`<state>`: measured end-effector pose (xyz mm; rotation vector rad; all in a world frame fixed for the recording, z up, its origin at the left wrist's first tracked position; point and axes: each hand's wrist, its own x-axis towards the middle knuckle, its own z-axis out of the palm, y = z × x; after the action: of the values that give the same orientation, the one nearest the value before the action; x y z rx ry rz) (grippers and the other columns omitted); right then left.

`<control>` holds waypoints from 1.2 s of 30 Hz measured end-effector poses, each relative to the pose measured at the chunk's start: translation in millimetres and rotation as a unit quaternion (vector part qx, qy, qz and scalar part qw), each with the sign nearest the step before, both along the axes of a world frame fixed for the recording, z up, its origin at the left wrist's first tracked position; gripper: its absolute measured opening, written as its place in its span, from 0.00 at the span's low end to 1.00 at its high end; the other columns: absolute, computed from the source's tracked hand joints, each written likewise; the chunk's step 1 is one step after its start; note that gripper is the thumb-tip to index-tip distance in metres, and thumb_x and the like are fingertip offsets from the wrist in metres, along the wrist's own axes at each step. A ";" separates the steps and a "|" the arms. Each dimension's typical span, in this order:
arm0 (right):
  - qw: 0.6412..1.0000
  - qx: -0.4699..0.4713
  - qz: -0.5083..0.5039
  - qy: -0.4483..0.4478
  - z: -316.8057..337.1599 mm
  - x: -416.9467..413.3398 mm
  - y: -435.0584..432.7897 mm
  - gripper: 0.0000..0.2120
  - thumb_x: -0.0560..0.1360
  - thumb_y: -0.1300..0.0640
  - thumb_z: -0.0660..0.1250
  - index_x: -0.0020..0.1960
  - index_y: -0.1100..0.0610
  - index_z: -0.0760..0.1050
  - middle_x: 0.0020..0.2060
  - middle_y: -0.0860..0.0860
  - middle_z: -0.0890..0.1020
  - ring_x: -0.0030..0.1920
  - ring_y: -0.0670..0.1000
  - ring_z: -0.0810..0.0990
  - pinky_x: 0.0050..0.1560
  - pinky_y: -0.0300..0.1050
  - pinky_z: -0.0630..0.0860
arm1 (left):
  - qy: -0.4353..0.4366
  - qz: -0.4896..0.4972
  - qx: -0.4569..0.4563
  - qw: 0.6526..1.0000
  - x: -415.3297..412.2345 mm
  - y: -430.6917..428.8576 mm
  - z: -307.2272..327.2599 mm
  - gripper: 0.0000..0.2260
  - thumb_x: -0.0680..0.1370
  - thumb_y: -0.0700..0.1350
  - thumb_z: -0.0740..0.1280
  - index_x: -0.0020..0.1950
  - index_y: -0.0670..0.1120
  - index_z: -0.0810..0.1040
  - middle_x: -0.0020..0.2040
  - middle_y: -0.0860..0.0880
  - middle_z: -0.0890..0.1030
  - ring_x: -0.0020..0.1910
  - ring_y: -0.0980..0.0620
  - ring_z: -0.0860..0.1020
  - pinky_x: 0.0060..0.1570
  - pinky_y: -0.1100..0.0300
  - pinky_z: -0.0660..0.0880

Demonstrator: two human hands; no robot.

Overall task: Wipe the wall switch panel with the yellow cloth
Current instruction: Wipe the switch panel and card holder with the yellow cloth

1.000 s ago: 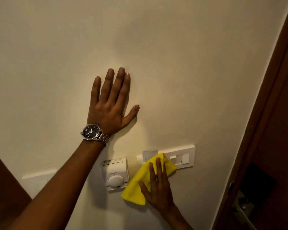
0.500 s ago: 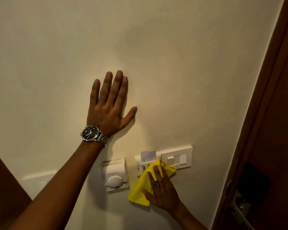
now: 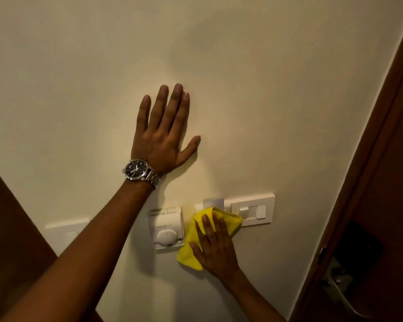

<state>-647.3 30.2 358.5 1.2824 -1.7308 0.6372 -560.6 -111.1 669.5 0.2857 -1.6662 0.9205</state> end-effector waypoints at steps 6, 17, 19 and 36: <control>0.998 0.049 0.008 0.029 -24.3 -8.9 26.5 0.36 0.80 0.44 0.65 0.82 0.55 0.55 0.82 0.56 0.57 0.83 0.59 0.49 0.84 0.55 0.47 | -0.011 -0.009 0.014 1.000 2.5 4.4 0.6 0.36 0.83 0.64 0.61 0.82 0.41 0.66 0.81 0.41 0.67 0.81 0.38 0.66 0.80 0.38 0.63; 0.999 0.043 0.001 0.003 0.5 11.9 15.4 0.32 0.82 0.46 0.61 0.81 0.56 0.57 0.81 0.56 0.60 0.83 0.59 0.52 0.83 0.57 0.49 | -0.009 -0.016 0.012 1.000 2.5 0.6 -1.1 0.35 0.83 0.64 0.60 0.82 0.41 0.65 0.82 0.41 0.67 0.82 0.39 0.65 0.80 0.38 0.61; 0.999 0.041 0.007 -0.004 19.1 14.7 4.2 0.32 0.84 0.45 0.60 0.82 0.57 0.55 0.82 0.55 0.57 0.82 0.59 0.55 0.83 0.59 0.48 | -0.008 -0.008 0.008 1.000 1.8 -1.6 -0.3 0.36 0.83 0.64 0.60 0.83 0.41 0.64 0.82 0.40 0.67 0.82 0.38 0.65 0.81 0.39 0.59; 0.999 0.045 -0.005 -0.024 -16.9 -1.3 32.0 0.32 0.86 0.42 0.50 0.84 0.55 0.47 0.84 0.54 0.48 0.84 0.57 0.47 0.83 0.52 0.47 | -0.013 -0.007 0.017 1.000 2.6 3.6 0.6 0.35 0.83 0.64 0.61 0.82 0.41 0.66 0.81 0.40 0.67 0.81 0.39 0.66 0.80 0.39 0.61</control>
<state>-648.6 62.3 341.6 1.3284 -1.8216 0.5951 -558.1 -107.5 670.0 0.2866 -1.7079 0.8901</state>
